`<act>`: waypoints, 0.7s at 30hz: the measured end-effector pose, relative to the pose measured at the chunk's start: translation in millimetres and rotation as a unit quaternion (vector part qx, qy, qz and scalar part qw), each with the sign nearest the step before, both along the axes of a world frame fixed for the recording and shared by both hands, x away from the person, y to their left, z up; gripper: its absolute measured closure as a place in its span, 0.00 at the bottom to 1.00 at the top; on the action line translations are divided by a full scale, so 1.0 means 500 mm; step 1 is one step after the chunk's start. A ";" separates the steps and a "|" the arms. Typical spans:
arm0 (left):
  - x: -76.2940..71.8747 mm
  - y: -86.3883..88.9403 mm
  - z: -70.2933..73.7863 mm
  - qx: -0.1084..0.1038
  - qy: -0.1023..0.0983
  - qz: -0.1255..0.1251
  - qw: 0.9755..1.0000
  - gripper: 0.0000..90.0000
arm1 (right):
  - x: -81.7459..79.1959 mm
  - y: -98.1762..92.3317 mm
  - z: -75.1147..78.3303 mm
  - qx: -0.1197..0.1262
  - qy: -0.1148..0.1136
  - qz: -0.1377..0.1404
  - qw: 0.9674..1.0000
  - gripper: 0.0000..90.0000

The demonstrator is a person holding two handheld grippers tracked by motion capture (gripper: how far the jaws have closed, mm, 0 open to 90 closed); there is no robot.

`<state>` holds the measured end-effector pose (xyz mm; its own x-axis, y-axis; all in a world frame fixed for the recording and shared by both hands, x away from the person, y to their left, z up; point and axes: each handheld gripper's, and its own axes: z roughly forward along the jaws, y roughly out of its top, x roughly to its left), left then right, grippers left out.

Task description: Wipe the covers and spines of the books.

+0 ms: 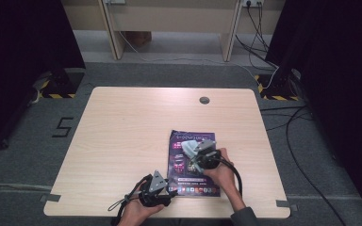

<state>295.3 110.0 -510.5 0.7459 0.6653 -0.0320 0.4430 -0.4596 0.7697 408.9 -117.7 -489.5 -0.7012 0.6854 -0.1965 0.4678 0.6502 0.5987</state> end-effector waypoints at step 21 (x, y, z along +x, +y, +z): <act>0.003 0.006 0.002 -0.005 0.012 -0.003 1.000 0.50 | -0.045 0.085 -0.004 0.003 -0.004 0.059 0.998 0.84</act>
<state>297.0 112.9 -509.5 0.7487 0.6605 -0.0563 0.4580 -0.4540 0.7642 386.3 -75.0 -491.3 -0.7761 0.5988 -0.1977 0.3831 0.6968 0.6064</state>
